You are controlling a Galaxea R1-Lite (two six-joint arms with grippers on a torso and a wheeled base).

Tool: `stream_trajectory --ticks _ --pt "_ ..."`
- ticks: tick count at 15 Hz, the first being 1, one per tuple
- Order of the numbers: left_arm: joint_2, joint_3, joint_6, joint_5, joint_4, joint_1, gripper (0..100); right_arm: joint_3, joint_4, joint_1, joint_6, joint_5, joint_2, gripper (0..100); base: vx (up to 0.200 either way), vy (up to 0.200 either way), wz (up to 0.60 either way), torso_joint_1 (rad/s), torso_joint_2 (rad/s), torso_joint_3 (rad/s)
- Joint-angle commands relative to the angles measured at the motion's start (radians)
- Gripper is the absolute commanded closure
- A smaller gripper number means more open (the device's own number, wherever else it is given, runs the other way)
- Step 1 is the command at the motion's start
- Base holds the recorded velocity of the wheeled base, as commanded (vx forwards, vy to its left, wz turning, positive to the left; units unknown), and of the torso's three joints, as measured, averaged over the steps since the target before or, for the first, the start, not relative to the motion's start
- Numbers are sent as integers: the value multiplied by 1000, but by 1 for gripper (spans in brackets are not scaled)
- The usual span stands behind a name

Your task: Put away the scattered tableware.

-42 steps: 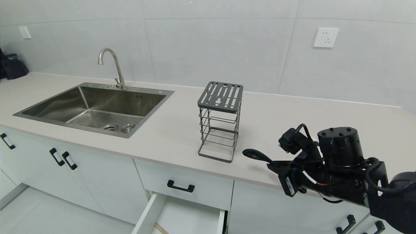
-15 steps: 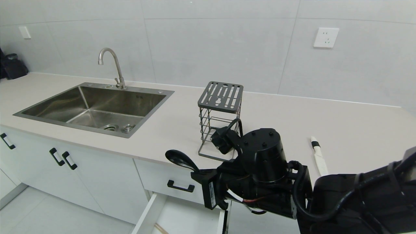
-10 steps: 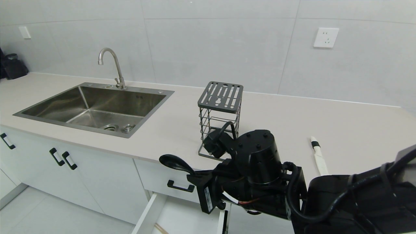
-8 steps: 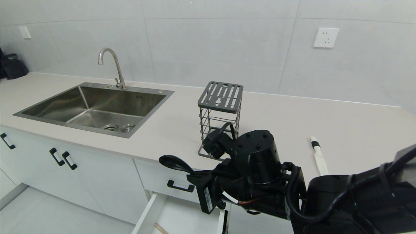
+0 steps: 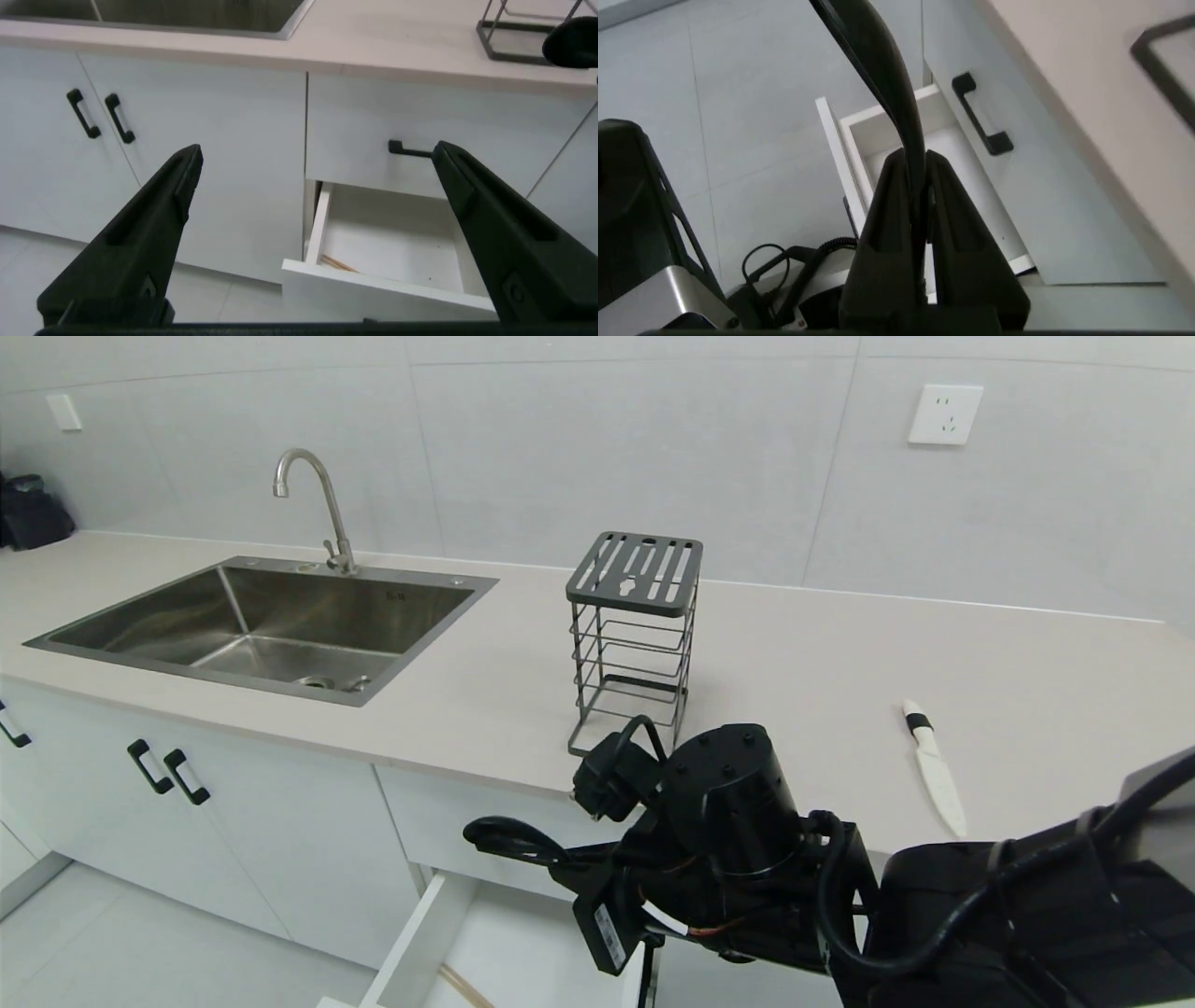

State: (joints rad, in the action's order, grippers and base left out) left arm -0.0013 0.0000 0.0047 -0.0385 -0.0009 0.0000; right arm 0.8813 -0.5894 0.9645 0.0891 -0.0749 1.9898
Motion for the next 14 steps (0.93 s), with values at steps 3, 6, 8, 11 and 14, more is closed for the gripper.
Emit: stream_trajectory --ticks 3,6,8,11,14 --pt "1 0 0 0 -1 0 0 12 3 0 -2 -5 24 100 0 0 0 -173 385 212" --pt "1 0 0 0 -1 0 0 47 49 0 0 -55 34 100 0 0 0 -28 72 36" --pt "1 0 0 0 -1 0 0 90 77 0 0 -65 55 100 0 0 0 -122 273 149" --pt "1 0 0 0 -1 0 0 156 77 0 1 -85 95 100 0 0 0 -193 443 240" --pt "1 0 0 0 -1 0 0 166 77 0 6 -92 107 100 0 0 0 -201 473 268"
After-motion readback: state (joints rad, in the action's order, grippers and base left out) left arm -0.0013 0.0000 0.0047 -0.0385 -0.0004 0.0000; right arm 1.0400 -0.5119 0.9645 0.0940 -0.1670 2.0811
